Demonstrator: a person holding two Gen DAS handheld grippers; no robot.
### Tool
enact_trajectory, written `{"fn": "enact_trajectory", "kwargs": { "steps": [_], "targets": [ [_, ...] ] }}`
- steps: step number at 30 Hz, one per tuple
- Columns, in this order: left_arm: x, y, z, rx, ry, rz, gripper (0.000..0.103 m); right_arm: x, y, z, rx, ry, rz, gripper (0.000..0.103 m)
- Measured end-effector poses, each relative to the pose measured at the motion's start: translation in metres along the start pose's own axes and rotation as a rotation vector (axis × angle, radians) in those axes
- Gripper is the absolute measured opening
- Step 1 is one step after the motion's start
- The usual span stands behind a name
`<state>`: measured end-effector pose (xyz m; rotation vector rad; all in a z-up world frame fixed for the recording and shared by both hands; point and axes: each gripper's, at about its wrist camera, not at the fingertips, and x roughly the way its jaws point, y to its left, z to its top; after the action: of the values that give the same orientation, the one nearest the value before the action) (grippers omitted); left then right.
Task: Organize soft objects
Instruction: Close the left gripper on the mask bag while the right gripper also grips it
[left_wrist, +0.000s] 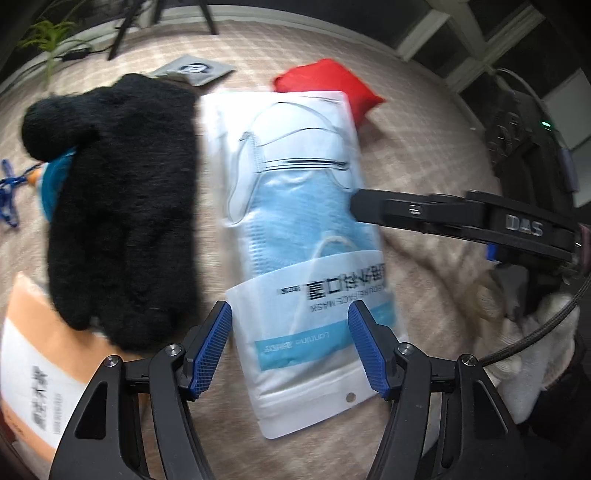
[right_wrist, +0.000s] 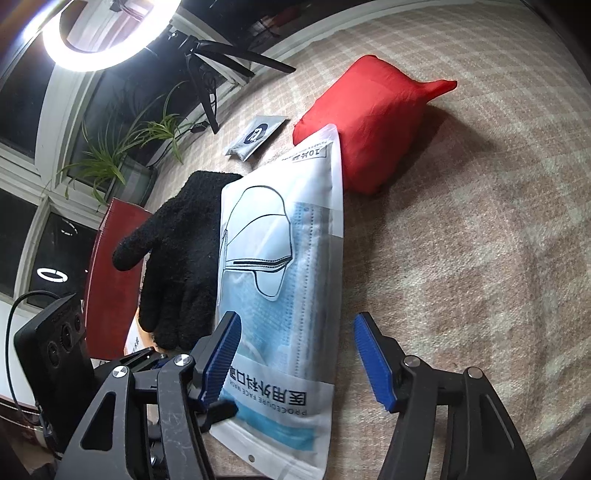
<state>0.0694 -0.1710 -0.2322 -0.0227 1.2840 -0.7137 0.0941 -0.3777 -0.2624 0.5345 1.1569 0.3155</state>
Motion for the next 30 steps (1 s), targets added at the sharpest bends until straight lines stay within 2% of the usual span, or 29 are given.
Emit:
{"fn": "enact_trajectory", "kwargs": {
  "steps": [3,6,10,12,15,19,23,30],
  "targets": [
    [0.000,-0.003,0.001,-0.014,-0.018,-0.019,0.064,-0.004,-0.005,0.001,0.004,-0.003,-0.011,0.060],
    [-0.003,0.004,0.002,-0.049,-0.044,0.018,0.066,-0.006,-0.010,0.001,0.012,-0.001,-0.019,0.060],
    [-0.005,0.017,0.012,-0.087,-0.051,-0.001,0.066,-0.006,-0.009,0.000,0.013,0.008,-0.003,0.060],
    [-0.003,0.015,0.018,-0.062,-0.045,-0.004,0.066,-0.004,-0.007,0.000,0.014,0.014,0.010,0.059],
    [0.005,0.010,0.024,-0.020,-0.029,0.006,0.066,0.000,-0.004,0.000,0.006,0.027,0.016,0.048],
    [0.009,0.014,0.031,-0.019,-0.027,0.014,0.067,0.003,-0.003,0.002,-0.002,0.037,0.009,0.042],
    [0.010,0.019,0.034,-0.039,-0.033,0.004,0.068,0.005,-0.005,0.003,-0.008,0.045,0.011,0.040],
    [0.008,0.014,0.027,-0.011,-0.029,-0.010,0.067,0.009,-0.007,0.004,0.012,0.071,0.047,0.040]
  ]
}}
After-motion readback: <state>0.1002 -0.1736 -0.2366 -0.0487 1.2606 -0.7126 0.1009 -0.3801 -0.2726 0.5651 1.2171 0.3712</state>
